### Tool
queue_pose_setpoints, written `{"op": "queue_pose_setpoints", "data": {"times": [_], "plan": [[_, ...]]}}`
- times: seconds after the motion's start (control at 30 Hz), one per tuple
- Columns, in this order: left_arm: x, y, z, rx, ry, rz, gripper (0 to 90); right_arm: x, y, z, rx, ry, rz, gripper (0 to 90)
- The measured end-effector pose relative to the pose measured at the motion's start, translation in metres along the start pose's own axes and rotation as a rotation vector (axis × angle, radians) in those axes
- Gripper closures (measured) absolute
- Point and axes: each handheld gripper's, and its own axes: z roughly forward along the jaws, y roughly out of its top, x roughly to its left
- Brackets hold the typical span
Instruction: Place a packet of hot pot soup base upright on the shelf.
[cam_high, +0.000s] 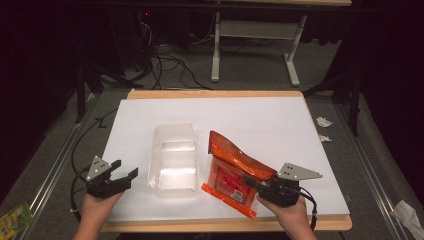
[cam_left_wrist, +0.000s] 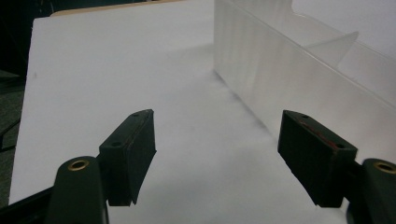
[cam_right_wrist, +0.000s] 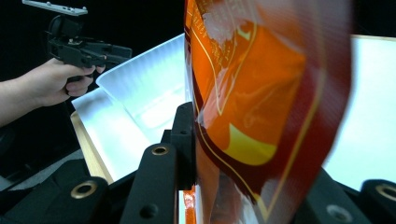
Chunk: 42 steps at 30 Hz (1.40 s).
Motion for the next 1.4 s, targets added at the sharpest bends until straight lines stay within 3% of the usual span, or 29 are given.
{"op": "queue_pose_setpoints", "data": {"times": [0.47,0.6,0.93,1.13,1.4], "plan": [[0.002,0.0,-0.003,-0.033,-0.018,-0.003,27.9,0.011,0.011,-0.005,-0.038,-0.013,0.004,72.5],[0.004,-0.001,-0.005,-0.044,-0.014,-0.016,27.8,0.015,0.017,-0.013,-0.057,-0.048,-0.026,72.6],[0.007,0.0,-0.008,-0.076,-0.017,-0.02,27.4,0.02,0.033,-0.024,-0.132,-0.108,-0.042,72.5],[0.008,-0.002,-0.007,-0.075,-0.022,-0.023,26.9,0.022,0.054,-0.014,-0.185,-0.123,-0.035,72.6],[0.006,0.0,-0.007,-0.077,-0.027,-0.004,26.9,0.032,0.076,0.012,-0.189,-0.12,-0.053,72.6]]}}
